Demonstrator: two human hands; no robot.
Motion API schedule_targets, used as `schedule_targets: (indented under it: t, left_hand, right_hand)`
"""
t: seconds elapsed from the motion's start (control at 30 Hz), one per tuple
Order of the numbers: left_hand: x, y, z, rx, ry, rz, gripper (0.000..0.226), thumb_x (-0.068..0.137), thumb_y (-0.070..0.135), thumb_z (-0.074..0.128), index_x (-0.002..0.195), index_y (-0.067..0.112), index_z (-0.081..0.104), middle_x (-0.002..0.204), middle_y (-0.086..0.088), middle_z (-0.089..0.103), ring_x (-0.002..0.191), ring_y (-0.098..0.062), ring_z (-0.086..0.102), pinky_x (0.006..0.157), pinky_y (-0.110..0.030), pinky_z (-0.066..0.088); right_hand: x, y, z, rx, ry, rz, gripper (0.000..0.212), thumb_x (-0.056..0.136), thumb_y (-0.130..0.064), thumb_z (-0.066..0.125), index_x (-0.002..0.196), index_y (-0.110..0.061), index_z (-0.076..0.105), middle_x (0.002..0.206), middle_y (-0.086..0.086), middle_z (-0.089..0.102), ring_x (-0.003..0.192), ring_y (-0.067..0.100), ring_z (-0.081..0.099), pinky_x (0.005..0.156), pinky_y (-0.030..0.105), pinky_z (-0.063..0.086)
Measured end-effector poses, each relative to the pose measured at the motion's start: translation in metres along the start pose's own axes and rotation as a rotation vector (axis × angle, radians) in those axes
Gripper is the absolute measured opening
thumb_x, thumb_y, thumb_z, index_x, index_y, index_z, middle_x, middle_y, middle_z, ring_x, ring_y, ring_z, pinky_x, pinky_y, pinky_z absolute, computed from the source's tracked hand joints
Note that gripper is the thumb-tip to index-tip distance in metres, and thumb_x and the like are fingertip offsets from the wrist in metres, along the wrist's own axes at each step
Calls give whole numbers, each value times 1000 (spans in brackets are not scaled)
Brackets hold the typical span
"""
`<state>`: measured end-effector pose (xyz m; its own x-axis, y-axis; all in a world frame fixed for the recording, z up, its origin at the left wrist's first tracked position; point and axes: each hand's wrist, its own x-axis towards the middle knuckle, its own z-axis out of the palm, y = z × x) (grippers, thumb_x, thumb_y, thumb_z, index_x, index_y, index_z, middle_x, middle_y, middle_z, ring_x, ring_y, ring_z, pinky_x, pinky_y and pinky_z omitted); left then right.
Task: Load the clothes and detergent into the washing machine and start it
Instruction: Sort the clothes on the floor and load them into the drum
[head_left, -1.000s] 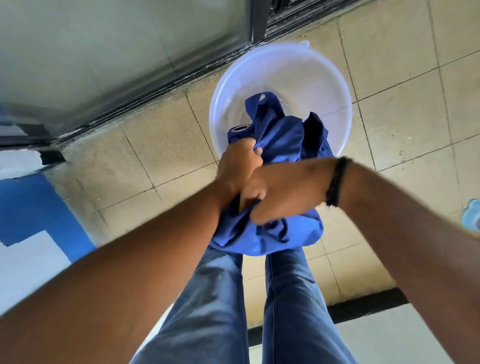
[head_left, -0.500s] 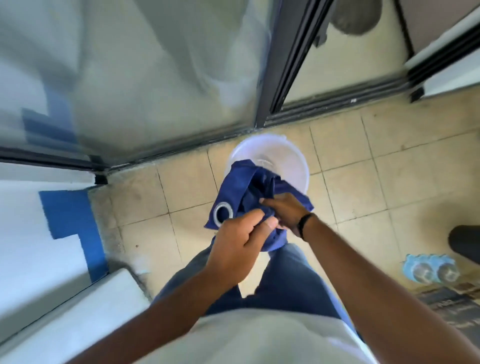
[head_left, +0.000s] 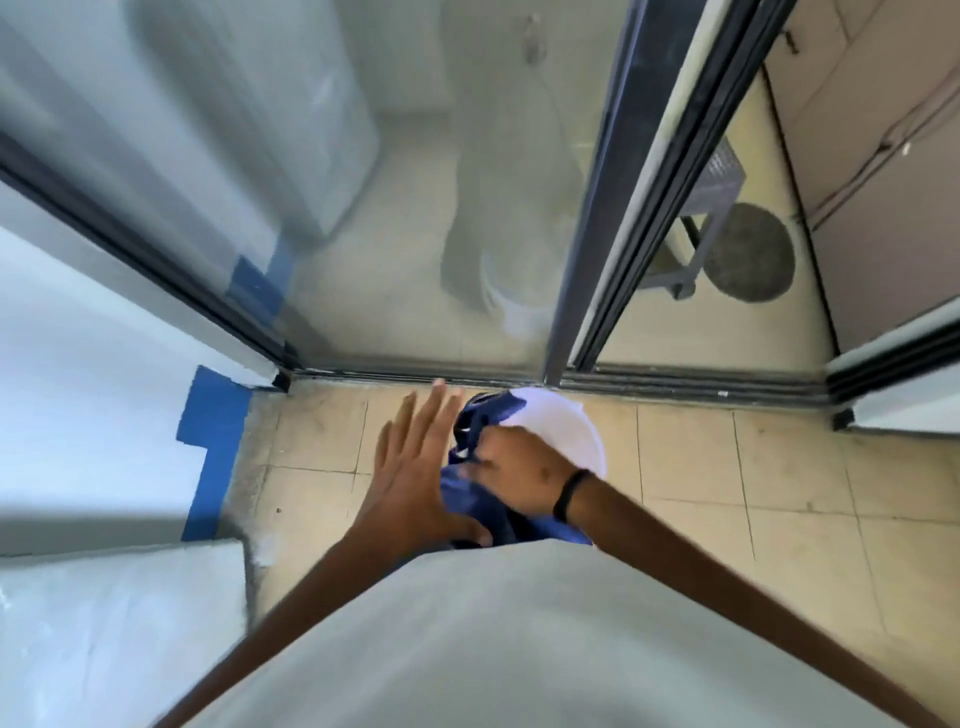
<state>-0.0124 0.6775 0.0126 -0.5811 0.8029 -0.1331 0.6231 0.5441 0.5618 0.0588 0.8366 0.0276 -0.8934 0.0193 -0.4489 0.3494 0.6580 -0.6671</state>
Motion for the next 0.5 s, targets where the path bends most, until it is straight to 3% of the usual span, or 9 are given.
schedule_targets:
  t: [0.07, 0.13, 0.17, 0.2, 0.27, 0.33, 0.4, 0.43, 0.5]
  left_hand:
    - [2, 14, -1, -107, 35, 54, 117, 55, 58, 73, 154, 51, 11, 161, 13, 30, 150, -18, 28, 120, -42, 31]
    - [1, 17, -3, -288, 84, -22, 83, 65, 52, 74, 140, 48, 40, 125, 18, 65, 112, -10, 64, 91, -30, 52]
    - [-1, 19, -3, -274, 124, -48, 62, 70, 54, 73, 127, 43, 51, 100, 18, 70, 89, -9, 67, 74, -27, 52]
    - [-4, 21, -5, -210, 195, -48, 43, 76, 52, 72, 114, 37, 57, 81, 16, 67, 73, -11, 65, 64, -25, 47]
    - [-8, 24, -6, -100, 333, -43, 19, 85, 40, 66, 95, 26, 61, 64, 9, 56, 58, -24, 59, 56, -25, 38]
    - [-11, 29, -12, -115, 415, -98, 20, 85, 34, 58, 88, 15, 62, 59, 7, 52, 54, -29, 56, 54, -25, 35]
    - [-20, 35, -25, -204, 494, -140, 22, 89, 36, 57, 75, 20, 51, 52, 11, 43, 49, -10, 46, 50, -23, 31]
    - [-26, 38, -33, -255, 534, -163, 28, 92, 36, 60, 71, 25, 44, 50, 12, 39, 48, -7, 43, 50, -19, 28]
    - [-38, 46, -49, -371, 591, -201, 43, 96, 31, 67, 65, 31, 38, 49, 13, 43, 47, -3, 42, 49, -15, 27]
  right_hand:
    - [-16, -26, -9, 65, 37, -132, 26, 95, -16, 55, 80, 2, 67, 83, 23, 68, 73, 29, 59, 69, 38, 42]
    - [-27, -36, -30, 164, 77, -203, 30, 94, -22, 59, 75, 2, 64, 72, 15, 64, 66, 15, 57, 68, 33, 45]
    - [-32, -35, -41, 264, 86, -218, 34, 92, -26, 61, 75, 3, 63, 69, 14, 59, 63, 10, 55, 67, 32, 46]
    - [-33, -33, -50, 396, 85, -246, 37, 89, -29, 62, 75, 5, 63, 69, 18, 57, 64, 10, 53, 67, 37, 46]
    - [-31, -26, -56, 629, 112, -269, 35, 83, -27, 62, 81, 8, 64, 74, 26, 56, 71, 19, 53, 69, 40, 46]
    - [-22, -12, -53, 717, 89, -227, 32, 76, -16, 58, 104, -1, 65, 97, 27, 61, 84, 23, 56, 78, 36, 49]
    - [-14, 3, -41, 511, -36, -162, 65, 67, -19, 59, 130, -32, 51, 120, 11, 59, 99, 20, 58, 85, 28, 51]
    - [-8, 10, -30, 252, -88, -139, 75, 62, -27, 64, 131, -45, 42, 122, 0, 58, 103, 18, 59, 86, 28, 52]
    - [1, 19, -3, -130, -192, -90, 71, 59, -41, 71, 123, -48, 41, 114, -6, 63, 100, 16, 61, 85, 32, 51]
